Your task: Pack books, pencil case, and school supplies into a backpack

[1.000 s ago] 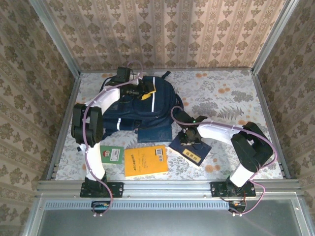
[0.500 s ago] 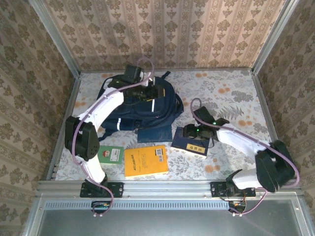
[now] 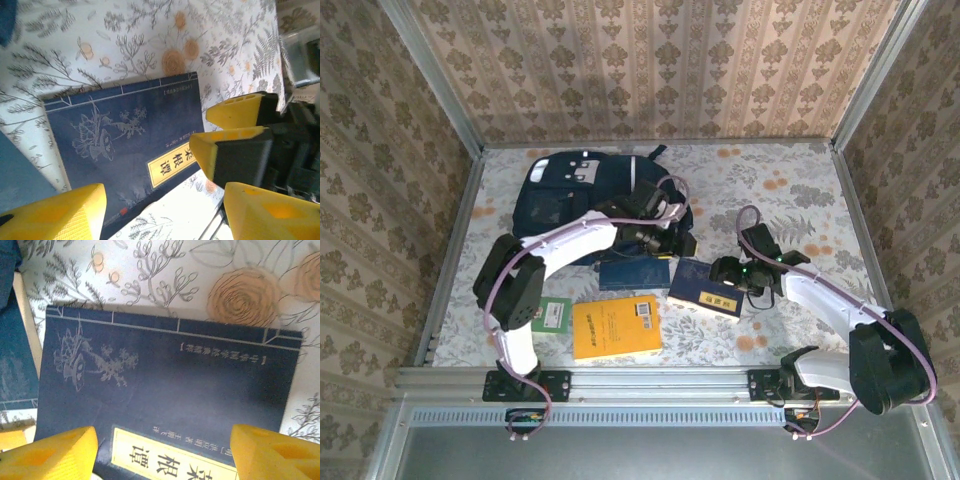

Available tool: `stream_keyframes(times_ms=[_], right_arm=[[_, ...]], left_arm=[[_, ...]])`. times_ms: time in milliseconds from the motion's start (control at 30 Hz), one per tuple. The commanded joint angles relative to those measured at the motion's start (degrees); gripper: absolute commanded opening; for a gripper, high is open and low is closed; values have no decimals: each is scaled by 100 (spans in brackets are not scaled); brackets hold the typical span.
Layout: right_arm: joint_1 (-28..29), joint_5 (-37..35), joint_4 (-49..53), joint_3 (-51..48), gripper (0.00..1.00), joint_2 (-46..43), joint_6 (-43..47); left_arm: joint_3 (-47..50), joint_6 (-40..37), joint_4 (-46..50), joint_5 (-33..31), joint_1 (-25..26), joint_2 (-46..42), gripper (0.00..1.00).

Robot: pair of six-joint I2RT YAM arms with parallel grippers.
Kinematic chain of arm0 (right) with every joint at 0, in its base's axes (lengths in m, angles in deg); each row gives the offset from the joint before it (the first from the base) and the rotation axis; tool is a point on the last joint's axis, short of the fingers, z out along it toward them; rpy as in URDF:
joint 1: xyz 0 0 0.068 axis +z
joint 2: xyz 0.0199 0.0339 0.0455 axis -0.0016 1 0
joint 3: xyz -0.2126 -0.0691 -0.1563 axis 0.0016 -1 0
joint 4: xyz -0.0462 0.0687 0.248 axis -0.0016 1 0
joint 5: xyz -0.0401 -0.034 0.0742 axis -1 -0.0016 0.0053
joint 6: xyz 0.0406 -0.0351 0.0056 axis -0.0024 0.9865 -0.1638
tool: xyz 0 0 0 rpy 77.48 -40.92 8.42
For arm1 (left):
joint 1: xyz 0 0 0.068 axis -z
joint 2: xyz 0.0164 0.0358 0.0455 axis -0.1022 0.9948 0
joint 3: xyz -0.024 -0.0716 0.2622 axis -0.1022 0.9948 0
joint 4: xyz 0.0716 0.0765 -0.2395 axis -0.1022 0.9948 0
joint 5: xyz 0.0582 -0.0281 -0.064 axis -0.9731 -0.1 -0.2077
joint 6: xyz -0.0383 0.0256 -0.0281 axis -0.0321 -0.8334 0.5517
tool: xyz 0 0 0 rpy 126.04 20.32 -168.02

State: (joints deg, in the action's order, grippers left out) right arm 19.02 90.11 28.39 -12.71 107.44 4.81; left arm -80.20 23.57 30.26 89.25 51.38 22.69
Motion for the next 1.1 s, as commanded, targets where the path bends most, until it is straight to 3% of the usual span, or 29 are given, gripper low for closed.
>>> stream_keyframes(times_ms=[0, 167, 333, 433, 567, 667, 933, 1067], right_arm=[[-23, 357, 119, 128, 72, 127, 226], [-26, 289, 221, -14, 70, 112, 411], [-100, -341, 352, -96, 71, -99, 239], [-340, -694, 445, -153, 72, -308, -20], [-830, -617, 228, -388, 73, -446, -198], [-1122, -239, -168, -392, 73, -155, -137], [-1226, -216, -931, 383, 76, 811, -66], [-1221, -268, -922, 772, 76, 1284, 167]], left_arm=[[145, 229, -278, 205, -35, 271, 64], [238, 195, -275, 280, -56, 490, 64], [273, 122, -230, 245, -61, 579, 63], [309, 122, -258, 280, -67, 704, 63], [364, 120, -334, 276, -49, 842, 63], [351, 62, -287, 447, -47, 926, 62], [314, -175, -68, 518, 1, 1006, 61], [245, -416, 275, 218, -50, 697, 61]])
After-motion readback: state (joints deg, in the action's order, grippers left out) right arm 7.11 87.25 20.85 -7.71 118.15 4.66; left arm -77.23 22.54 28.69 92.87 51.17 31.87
